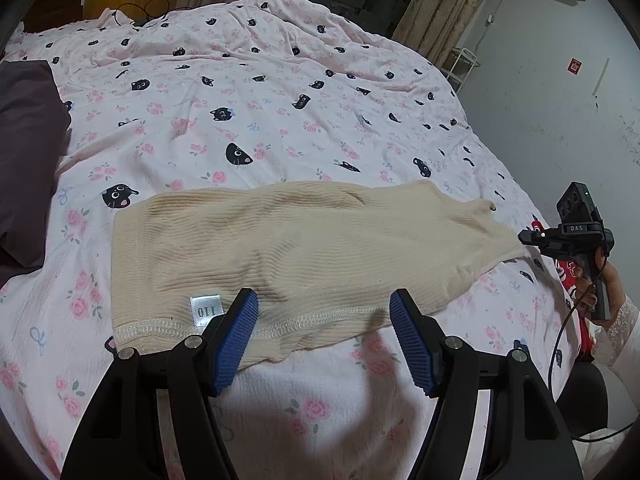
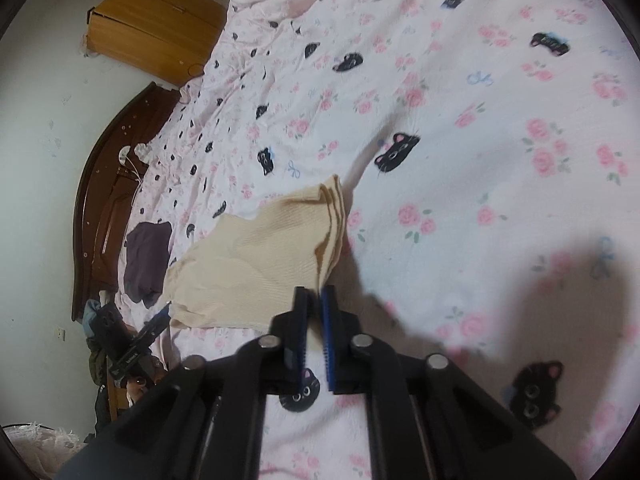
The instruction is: Fold clothes
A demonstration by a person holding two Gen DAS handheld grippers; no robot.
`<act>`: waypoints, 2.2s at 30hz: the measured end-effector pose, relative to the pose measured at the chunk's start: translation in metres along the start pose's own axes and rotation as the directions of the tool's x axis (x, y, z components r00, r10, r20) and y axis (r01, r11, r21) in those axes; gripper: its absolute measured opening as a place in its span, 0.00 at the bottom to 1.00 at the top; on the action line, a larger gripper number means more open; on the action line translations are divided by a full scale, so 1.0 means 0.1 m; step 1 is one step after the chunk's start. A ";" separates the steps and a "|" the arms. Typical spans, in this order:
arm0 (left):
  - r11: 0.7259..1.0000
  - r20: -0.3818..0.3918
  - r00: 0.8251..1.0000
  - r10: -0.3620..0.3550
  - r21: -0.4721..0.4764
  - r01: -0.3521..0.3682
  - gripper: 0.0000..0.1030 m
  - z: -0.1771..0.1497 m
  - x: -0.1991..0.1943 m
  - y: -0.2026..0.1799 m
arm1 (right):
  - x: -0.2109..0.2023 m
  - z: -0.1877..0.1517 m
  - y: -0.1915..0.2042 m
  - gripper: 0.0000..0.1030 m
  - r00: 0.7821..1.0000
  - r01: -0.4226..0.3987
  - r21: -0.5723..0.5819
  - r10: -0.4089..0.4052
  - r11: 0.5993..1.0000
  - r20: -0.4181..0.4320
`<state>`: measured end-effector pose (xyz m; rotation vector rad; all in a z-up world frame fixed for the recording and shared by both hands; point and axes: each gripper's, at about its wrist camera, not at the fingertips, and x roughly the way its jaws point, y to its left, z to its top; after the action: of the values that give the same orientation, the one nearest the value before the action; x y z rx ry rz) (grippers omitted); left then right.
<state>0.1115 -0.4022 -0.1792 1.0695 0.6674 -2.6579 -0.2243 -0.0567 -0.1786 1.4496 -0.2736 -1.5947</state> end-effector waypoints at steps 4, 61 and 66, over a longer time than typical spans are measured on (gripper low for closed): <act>1.000 0.000 1.000 -0.001 0.000 0.001 0.62 0.00 0.00 0.00 | -0.04 0.00 -0.11 0.07 1.000 0.019 0.027 -0.019 0.999 -0.013; 0.999 0.026 0.999 -0.034 -0.008 0.034 0.62 0.01 -0.06 0.03 | 0.16 0.18 0.61 0.08 0.999 -0.002 -0.149 -0.004 0.989 -0.044; 0.999 0.037 0.999 -0.035 -0.011 0.036 0.62 0.02 -0.10 0.05 | 0.29 0.23 0.93 0.08 0.996 0.031 -0.225 -0.048 0.974 -0.070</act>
<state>0.1188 -0.4070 -0.1727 1.0121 0.7005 -2.6933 -0.1963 -0.1372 -0.1268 1.3428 -0.0196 -1.5454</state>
